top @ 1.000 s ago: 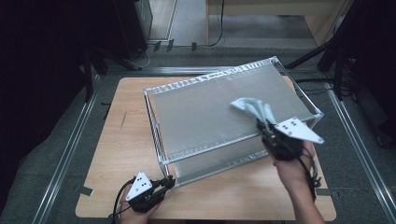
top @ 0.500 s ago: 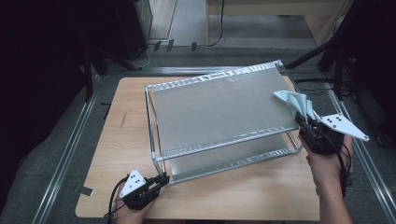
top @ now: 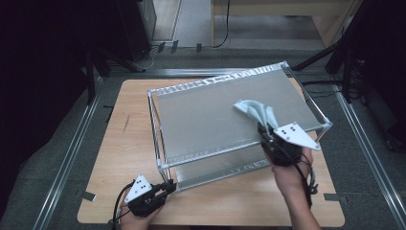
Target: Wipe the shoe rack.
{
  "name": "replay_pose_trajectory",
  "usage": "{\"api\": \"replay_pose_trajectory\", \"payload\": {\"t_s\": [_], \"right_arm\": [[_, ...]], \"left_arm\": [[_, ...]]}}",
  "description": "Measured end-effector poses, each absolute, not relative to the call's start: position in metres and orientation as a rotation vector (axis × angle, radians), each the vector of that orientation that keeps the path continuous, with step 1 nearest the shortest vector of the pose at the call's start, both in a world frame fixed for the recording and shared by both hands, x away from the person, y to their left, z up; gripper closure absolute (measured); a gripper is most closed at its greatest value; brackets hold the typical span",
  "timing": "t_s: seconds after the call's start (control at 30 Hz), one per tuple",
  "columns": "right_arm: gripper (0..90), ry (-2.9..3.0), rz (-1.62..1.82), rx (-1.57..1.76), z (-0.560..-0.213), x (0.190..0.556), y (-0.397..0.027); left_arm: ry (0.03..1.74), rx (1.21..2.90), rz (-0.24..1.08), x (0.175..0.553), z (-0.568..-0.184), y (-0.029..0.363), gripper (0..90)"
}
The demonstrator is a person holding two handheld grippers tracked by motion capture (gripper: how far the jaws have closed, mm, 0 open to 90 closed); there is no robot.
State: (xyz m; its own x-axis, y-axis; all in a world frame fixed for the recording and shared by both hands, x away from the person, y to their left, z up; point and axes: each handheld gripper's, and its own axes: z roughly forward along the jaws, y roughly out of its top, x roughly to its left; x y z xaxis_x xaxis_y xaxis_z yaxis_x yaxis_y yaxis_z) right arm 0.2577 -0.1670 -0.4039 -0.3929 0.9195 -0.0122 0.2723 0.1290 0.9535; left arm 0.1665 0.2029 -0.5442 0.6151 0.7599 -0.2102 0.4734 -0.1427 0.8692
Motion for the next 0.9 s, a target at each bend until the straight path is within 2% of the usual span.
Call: {"api": "replay_pose_trajectory", "payload": {"t_s": [0.17,0.5,0.7,0.9], "right_arm": [[81.8,1.865,1.339,1.053,-0.405,0.237,-0.114],[81.8,2.016,1.451,0.896,-0.404,0.202,-0.036],[82.1,2.033,1.466,0.853,-0.403,0.204,-0.038],[82.1,1.918,1.396,0.950,-0.404,0.220,-0.088]], "left_arm": [[0.970,1.813,0.335,0.163,-0.544,0.192,77.0],[0.931,1.836,0.328,0.161,-0.545,0.181,77.3],[0.919,1.865,0.380,0.159,-0.543,0.179,78.7],[0.912,1.872,0.377,0.160,-0.543,0.180,78.9]]}}
